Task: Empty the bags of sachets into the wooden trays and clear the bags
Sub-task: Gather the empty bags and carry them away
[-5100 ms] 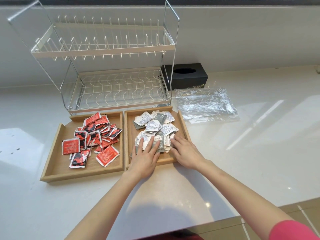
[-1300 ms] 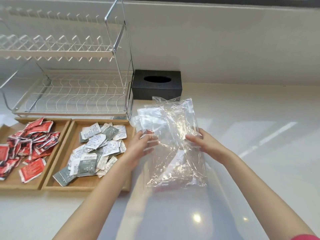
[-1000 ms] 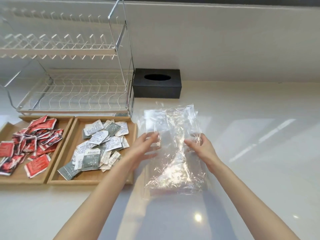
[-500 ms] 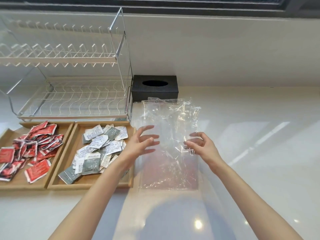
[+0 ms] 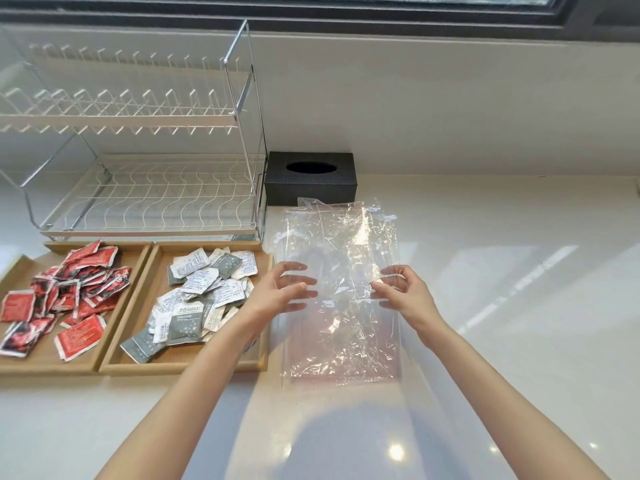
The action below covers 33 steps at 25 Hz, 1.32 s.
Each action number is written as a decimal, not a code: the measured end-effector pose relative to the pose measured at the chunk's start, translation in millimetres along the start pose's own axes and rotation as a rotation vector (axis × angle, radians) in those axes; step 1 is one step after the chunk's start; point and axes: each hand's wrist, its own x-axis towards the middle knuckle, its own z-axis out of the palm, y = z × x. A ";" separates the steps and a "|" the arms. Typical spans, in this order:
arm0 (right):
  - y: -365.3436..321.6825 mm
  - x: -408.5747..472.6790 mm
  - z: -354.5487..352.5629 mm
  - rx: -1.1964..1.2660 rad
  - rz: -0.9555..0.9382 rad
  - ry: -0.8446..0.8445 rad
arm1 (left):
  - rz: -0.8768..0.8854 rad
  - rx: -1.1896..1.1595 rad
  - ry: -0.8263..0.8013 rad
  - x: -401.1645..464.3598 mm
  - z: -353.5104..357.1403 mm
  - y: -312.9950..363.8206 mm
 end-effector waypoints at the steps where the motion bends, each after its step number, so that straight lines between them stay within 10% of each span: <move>1: -0.8 -0.1 -0.8 -0.001 0.000 -0.003 | 0.000 -0.003 0.003 -1.1 0.7 0.5; 33: 1.6 -148.4 174.8 -0.136 -0.098 -0.460 | 0.023 -0.221 0.654 -258.1 -86.5 -86.7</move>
